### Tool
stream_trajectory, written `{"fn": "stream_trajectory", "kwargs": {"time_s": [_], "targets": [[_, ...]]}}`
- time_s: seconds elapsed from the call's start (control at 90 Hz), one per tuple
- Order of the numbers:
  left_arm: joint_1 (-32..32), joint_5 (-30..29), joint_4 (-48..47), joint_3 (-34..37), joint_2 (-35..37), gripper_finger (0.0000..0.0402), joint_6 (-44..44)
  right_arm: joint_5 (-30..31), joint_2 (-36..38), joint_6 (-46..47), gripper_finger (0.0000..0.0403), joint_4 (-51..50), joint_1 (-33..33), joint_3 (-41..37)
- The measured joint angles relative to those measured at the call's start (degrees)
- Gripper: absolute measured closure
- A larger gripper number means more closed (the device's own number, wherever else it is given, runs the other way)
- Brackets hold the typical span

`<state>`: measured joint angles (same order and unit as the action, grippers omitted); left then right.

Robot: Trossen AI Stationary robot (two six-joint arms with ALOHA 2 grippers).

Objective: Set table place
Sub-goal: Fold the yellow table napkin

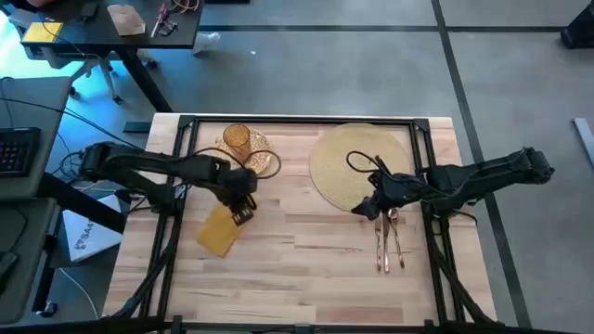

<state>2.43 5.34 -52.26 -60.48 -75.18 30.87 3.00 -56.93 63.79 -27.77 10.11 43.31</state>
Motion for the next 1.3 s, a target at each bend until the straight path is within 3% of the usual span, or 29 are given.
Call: {"fn": "stream_trajectory", "kwargs": {"time_s": [0.089,0.267,0.356,0.489,0.622,0.778,0.922,1.122,1.3], "targets": [[0.8,0.1,-0.3,-6.8,0.0,0.0401,-0.4,0.0,0.0,-3.3,0.0199,2.4,0.0,0.0],[1.2,-1.8,-0.6,-21.3,-1.1,0.0402,-3.8,0.0,0.0,-18.8,0.0199,14.0,-0.1,0.0],[1.0,-3.4,-0.9,-25.4,-2.1,0.0402,-5.6,0.2,0.0,-22.2,0.0199,17.8,-1.2,0.0],[1.0,-7.2,-4.6,-25.7,-4.2,0.0401,-4.4,0.4,0.0,-23.3,0.0199,17.9,-3.1,0.0],[2.4,-5.0,-7.7,-25.6,-10.2,0.0388,-7.4,0.4,0.0,-23.3,0.0199,17.3,-3.8,0.0],[5.2,-1.0,-7.5,-25.6,-19.9,0.0336,-15.4,0.3,0.0,-23.9,0.0199,16.5,-3.7,0.0],[6.3,-1.6,-7.6,-25.6,-29.3,0.0271,-19.0,0.2,0.0,-24.4,0.0199,14.9,-3.8,0.0],[4.3,2.1,-6.5,-25.6,-42.1,0.0192,-14.6,-2.1,0.0,-24.4,0.0199,13.1,-3.8,0.0],[4.6,-1.8,-9.9,-26.0,-48.4,0.0194,-6.9,-6.9,0.0,-24.4,0.0199,12.6,-3.7,0.0]]}}
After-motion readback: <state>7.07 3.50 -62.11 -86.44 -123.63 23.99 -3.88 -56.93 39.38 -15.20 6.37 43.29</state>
